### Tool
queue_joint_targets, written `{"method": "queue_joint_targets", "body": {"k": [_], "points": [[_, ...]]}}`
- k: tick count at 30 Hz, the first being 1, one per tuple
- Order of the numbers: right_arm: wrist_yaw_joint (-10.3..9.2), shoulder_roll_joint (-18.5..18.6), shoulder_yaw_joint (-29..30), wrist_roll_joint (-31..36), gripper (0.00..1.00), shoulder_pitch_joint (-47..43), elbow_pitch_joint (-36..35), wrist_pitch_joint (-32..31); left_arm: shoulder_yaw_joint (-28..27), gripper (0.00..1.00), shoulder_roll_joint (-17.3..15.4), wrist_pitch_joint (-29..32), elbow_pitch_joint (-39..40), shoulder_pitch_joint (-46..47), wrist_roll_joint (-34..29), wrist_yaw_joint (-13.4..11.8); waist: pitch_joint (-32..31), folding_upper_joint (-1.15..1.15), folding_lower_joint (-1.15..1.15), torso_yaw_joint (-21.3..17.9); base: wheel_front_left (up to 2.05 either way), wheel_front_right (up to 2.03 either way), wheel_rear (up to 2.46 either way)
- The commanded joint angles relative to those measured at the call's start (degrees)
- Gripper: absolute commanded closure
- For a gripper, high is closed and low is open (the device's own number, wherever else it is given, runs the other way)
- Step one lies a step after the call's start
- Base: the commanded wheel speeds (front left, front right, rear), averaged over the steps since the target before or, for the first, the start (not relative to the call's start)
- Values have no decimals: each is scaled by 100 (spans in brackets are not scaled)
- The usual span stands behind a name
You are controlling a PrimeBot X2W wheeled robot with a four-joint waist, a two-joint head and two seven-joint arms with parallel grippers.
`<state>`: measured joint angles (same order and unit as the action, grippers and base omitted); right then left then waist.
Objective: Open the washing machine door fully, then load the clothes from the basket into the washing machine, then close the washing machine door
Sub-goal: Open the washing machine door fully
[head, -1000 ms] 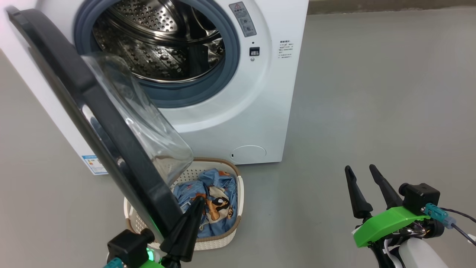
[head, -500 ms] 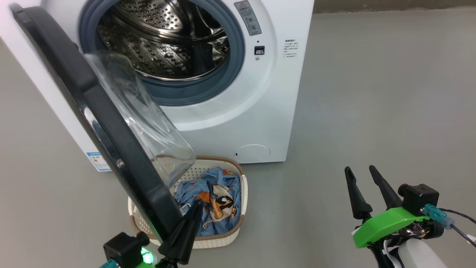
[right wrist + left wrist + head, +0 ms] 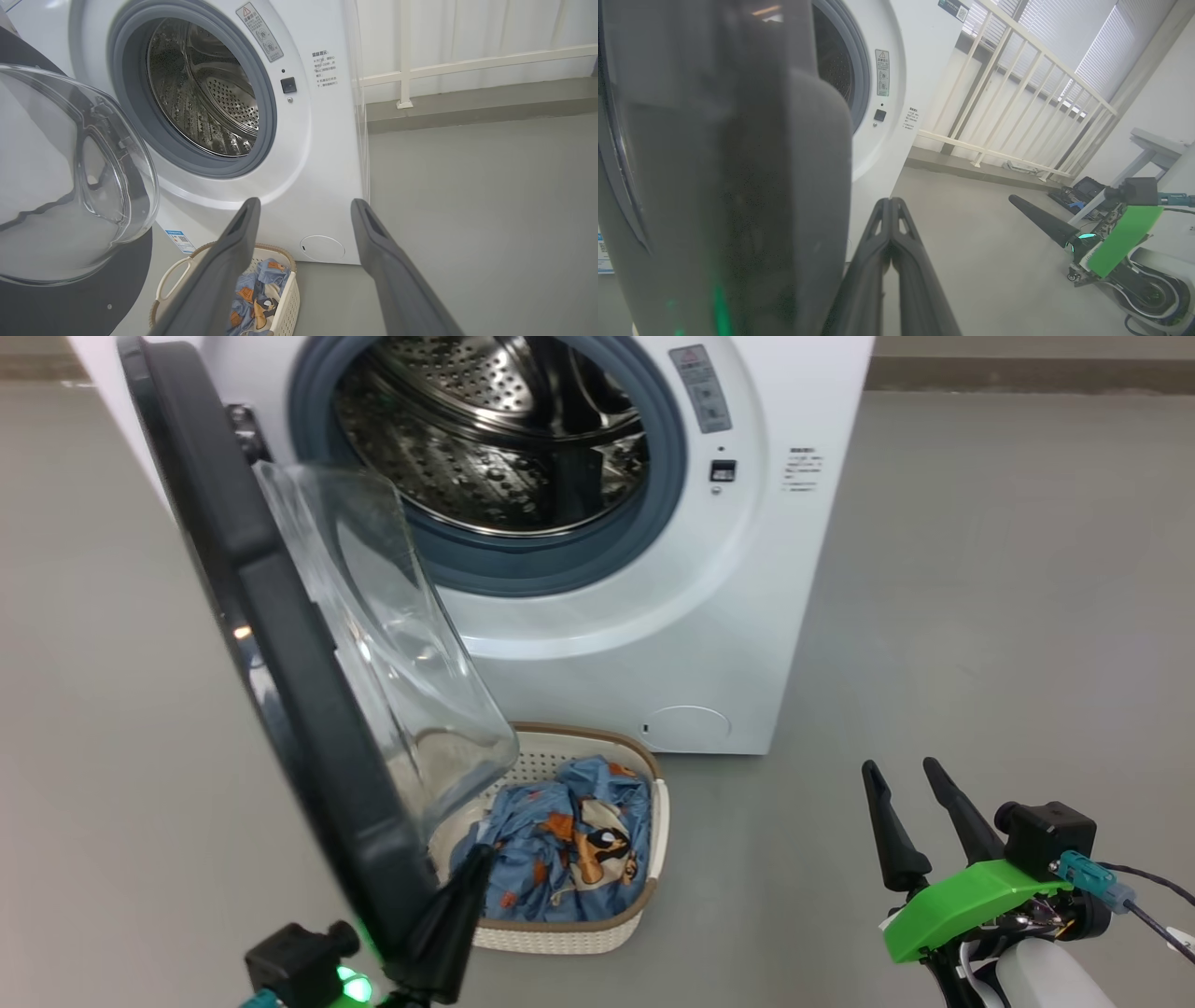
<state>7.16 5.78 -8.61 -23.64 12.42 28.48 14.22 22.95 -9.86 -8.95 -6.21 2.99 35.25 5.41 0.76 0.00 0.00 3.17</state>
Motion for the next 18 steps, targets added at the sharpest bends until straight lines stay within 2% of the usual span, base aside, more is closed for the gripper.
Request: {"method": "queue_joint_targets", "body": {"k": [1,18], "points": [[33,27,-118,-11,0,147,-99,72,-555,100,-281,0,26,169,79,-210,-43,0,0,164,0,0,0],[33,54,-165,-117,0,151,-13,76,-928,100,-623,142,86,-37,207,-538,-109,0,0,810,0,0,0]]}}
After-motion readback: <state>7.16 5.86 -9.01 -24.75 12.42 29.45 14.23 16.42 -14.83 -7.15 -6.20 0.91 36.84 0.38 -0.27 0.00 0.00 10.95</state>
